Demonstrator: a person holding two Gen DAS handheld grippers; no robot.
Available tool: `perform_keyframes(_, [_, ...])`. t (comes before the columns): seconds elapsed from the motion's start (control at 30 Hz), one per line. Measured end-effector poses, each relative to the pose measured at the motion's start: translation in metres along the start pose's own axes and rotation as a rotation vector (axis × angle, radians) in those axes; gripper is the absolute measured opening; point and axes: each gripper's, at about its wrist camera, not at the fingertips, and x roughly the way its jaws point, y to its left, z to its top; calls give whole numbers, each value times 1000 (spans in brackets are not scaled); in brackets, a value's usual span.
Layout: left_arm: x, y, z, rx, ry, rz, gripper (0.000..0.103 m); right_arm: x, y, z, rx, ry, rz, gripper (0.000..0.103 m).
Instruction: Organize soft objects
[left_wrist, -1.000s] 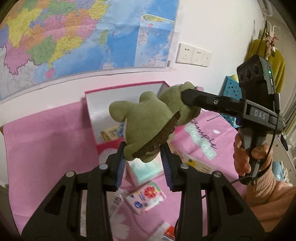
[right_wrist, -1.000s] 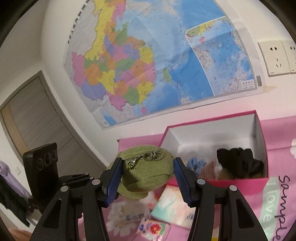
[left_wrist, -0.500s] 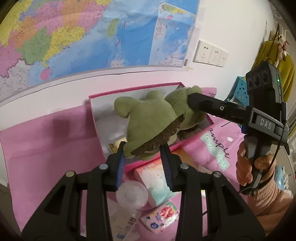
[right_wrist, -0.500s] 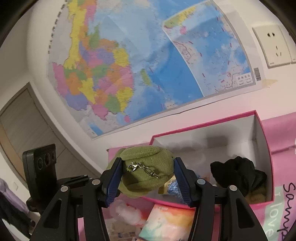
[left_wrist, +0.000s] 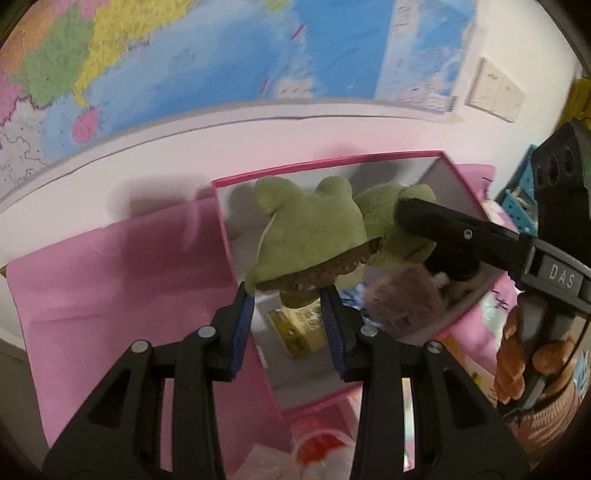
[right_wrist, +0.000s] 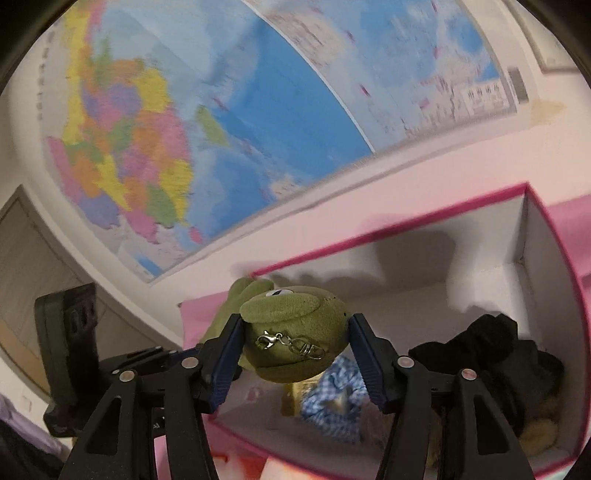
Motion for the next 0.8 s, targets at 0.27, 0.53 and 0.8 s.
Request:
perform_keyframes(0.27, [-25, -2, -8, -1, -105, 62, 39, 8, -11, 0, 4, 52, -88, 73])
perform_keyframes(0.53, [-83, 15, -48, -19, -217, -15, 50, -46, 19, -33, -193, 33, -12, 73])
perform_keyframes(0.8, [-102, 44, -126, -109, -202, -20, 55, -86, 63, -97, -409, 72, 110, 73])
